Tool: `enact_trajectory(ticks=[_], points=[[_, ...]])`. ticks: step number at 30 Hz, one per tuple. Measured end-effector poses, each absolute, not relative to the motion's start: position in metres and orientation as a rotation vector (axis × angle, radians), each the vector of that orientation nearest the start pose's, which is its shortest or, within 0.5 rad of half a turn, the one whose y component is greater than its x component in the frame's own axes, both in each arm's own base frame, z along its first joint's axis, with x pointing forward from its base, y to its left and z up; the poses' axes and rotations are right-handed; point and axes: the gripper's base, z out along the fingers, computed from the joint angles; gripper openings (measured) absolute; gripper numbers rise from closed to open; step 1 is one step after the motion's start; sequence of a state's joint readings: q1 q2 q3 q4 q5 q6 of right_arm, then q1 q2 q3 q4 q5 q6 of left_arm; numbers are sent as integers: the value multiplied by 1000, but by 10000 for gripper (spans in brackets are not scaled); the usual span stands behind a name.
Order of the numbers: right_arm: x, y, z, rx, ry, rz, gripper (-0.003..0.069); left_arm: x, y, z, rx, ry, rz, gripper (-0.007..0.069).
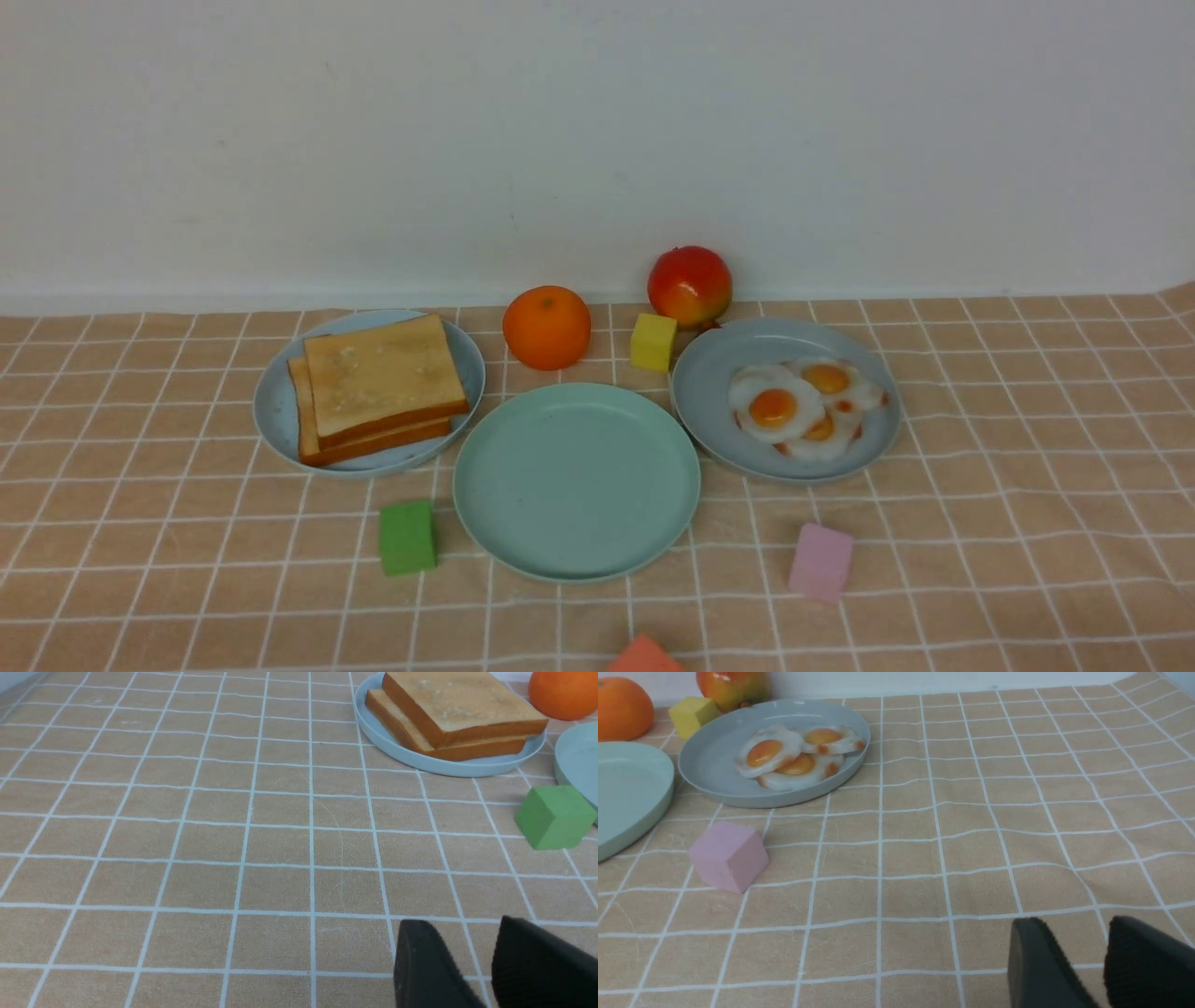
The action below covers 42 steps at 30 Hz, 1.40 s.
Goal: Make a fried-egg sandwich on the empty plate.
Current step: Use the left arm to grab a slice of bread
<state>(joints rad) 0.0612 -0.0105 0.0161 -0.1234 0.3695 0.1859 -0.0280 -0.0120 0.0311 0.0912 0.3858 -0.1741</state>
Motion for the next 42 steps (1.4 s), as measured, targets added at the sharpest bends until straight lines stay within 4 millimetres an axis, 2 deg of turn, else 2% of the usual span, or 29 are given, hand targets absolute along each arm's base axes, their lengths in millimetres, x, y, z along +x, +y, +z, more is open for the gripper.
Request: enact_trajectory(ticks=[4,18,26,33,35,38,40,42], points=[[54,0,177,34,1812,58,241,52,2,169,-81,1885,-47,238],[56,4,208,-2,1464,104,241,53,3,170,-58,1876,-13,238],[48,7,237,-6,1138,186,241,56,0,187,-49,1685,-56,238],[44,8,245,46,1041,310,241,57,0,191,-48,1643,-64,238],[42,8,247,64,1018,353,241,57,-1,195,-79,1588,-109,238],[41,8,253,105,1000,433,241,54,-1,218,-228,1325,-332,238],[38,7,265,120,983,461,241,50,1,231,-307,1156,-457,238],[35,7,287,126,951,476,241,44,4,246,-346,985,-544,238]])
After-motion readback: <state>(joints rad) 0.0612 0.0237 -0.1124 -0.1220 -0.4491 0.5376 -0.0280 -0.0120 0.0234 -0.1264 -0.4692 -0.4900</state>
